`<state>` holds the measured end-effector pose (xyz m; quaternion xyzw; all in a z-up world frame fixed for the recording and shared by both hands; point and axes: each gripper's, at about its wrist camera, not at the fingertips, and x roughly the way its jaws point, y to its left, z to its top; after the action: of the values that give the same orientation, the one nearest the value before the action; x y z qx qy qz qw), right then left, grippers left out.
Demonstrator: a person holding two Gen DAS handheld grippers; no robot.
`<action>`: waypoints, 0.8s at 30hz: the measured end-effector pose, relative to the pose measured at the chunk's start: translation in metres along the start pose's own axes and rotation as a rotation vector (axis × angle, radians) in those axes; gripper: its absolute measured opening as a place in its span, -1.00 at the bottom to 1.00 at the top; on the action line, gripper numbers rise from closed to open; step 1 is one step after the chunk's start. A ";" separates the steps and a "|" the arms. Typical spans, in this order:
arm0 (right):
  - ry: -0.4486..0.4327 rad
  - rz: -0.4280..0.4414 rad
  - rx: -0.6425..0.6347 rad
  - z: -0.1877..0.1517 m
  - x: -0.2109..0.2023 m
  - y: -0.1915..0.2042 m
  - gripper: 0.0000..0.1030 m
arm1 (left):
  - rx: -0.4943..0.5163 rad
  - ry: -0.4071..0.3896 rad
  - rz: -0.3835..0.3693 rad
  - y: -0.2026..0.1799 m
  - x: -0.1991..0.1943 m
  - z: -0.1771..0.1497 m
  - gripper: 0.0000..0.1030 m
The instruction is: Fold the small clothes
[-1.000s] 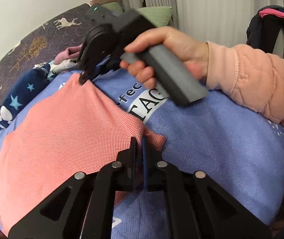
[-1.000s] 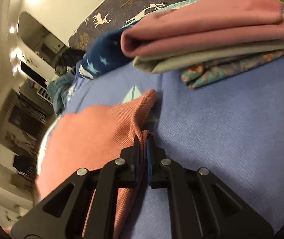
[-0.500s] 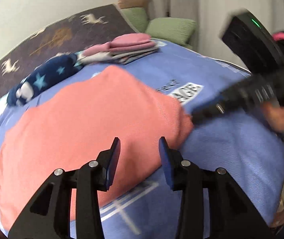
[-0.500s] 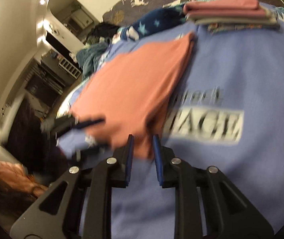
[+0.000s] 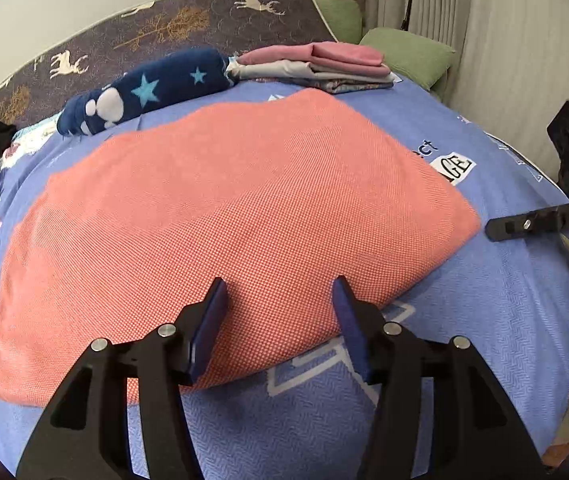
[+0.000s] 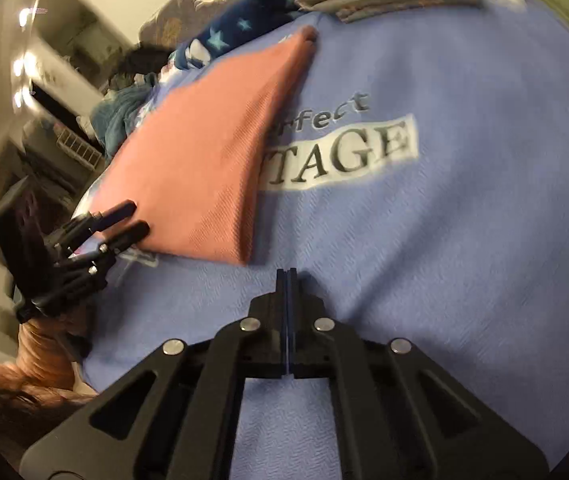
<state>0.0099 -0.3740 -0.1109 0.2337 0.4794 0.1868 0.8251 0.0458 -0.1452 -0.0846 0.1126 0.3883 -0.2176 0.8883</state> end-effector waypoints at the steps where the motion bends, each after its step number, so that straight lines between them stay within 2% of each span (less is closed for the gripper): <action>1: -0.038 0.004 -0.004 0.000 -0.010 0.004 -1.00 | 0.010 -0.009 -0.003 -0.001 -0.002 -0.001 0.07; 4: -0.128 0.015 -0.082 0.011 -0.025 0.033 -0.94 | 0.017 -0.014 -0.003 -0.003 -0.005 -0.005 0.07; 8: -0.136 0.055 -0.157 0.024 -0.004 0.066 -0.94 | 0.009 -0.003 0.004 -0.002 -0.003 -0.007 0.08; 9: -0.114 0.028 -0.165 0.027 0.004 0.067 -0.94 | 0.005 -0.004 0.004 -0.002 -0.003 -0.008 0.08; 10: -0.072 -0.050 -0.169 0.029 0.019 0.065 -0.92 | -0.005 -0.005 0.004 0.000 -0.005 -0.008 0.08; 11: -0.004 -0.166 -0.153 0.027 0.040 0.057 -0.89 | -0.019 -0.012 0.004 0.004 -0.008 -0.009 0.07; 12: -0.009 -0.167 -0.133 0.023 0.048 0.049 -0.98 | -0.035 -0.025 0.000 0.008 -0.013 -0.010 0.07; 14: -0.019 -0.162 -0.131 0.019 0.041 0.050 -0.99 | -0.067 -0.072 -0.004 0.022 -0.028 -0.015 0.07; 16: 0.008 -0.229 -0.104 0.020 0.035 0.058 -0.99 | -0.103 -0.109 0.021 0.044 -0.045 -0.022 0.07; 18: 0.002 -0.336 -0.126 0.022 0.032 0.073 -0.68 | -0.142 -0.127 0.051 0.067 -0.059 -0.032 0.08; 19: -0.019 -0.377 -0.147 0.022 0.028 0.077 -0.27 | -0.165 -0.138 0.072 0.083 -0.069 -0.039 0.08; 20: -0.045 -0.398 -0.177 0.022 0.023 0.085 -0.17 | -0.184 -0.145 0.091 0.098 -0.077 -0.046 0.08; 24: -0.114 -0.352 -0.273 0.022 0.025 0.120 -0.17 | -0.307 -0.132 0.138 0.161 -0.099 -0.087 0.08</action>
<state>0.0309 -0.2662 -0.0515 0.0429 0.4358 0.0898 0.8945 0.0067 0.0586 -0.0647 -0.0123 0.3490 -0.1012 0.9316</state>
